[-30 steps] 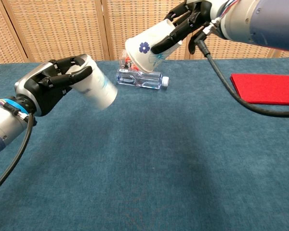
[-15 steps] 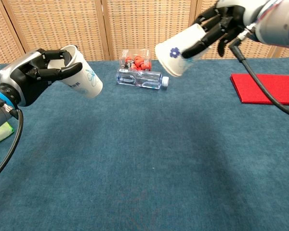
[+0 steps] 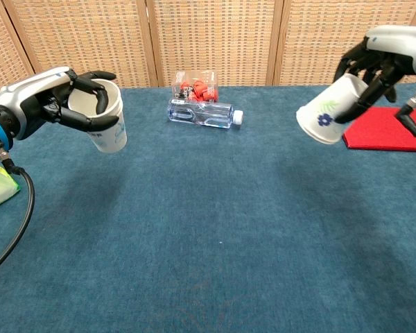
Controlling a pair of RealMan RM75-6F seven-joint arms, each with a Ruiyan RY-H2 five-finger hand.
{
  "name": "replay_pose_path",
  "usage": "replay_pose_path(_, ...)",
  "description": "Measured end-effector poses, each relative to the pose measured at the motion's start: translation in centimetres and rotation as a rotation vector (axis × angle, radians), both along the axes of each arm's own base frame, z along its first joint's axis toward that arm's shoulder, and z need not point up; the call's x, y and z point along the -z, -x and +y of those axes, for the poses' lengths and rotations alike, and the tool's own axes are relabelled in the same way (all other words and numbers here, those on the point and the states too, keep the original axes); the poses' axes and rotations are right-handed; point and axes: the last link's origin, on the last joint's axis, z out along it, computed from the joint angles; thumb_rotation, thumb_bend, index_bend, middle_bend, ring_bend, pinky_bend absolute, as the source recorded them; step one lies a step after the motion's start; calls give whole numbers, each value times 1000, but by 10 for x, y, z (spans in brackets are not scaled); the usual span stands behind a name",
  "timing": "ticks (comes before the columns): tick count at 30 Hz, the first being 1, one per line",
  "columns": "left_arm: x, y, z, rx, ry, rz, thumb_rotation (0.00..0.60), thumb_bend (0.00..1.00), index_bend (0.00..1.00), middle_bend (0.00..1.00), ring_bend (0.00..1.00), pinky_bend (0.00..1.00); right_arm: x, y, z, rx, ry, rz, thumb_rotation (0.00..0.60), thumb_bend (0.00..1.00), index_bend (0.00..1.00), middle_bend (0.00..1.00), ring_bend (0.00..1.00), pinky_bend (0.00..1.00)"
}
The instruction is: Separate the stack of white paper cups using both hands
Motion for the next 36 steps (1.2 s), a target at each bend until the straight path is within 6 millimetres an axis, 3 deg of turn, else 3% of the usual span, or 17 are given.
replay_pose_path(10, 10, -14, -1, 80, -23, 200, 600, 365, 683, 32, 0, 0, 1, 25, 5, 29, -7, 101, 600, 165, 779, 605, 501, 726)
replay_pose_path(13, 16, -20, 0, 98, -29, 251, 600, 365, 548, 0, 0, 0, 1, 32, 6, 42, -24, 111, 600, 165, 741, 487, 401, 646)
replay_pose_path(15, 20, -24, 0, 99, -32, 271, 600, 364, 402, 0, 0, 0, 1, 37, 8, 49, -41, 120, 600, 165, 625, 332, 241, 526)
replay_pose_path(18, 21, -24, 0, 96, -44, 285, 600, 364, 241, 0, 0, 0, -3, 43, 8, 55, -49, 135, 600, 165, 478, 169, 79, 393)
replay_pose_path(23, 14, -15, 0, 87, -65, 318, 600, 364, 119, 0, 0, 0, -6, 47, 10, 42, -35, 133, 600, 156, 366, 15, 0, 265)
replay_pose_path(30, 0, 9, -2, 54, -96, 382, 600, 232, 8, 0, 0, 0, -7, 57, 15, 42, -25, 123, 600, 149, 327, 0, 0, 224)
replay_pose_path(36, -10, 17, -3, 54, -115, 408, 600, 211, 0, 0, 0, 0, -8, 61, 18, 33, -19, 153, 600, 139, 293, 0, 0, 195)
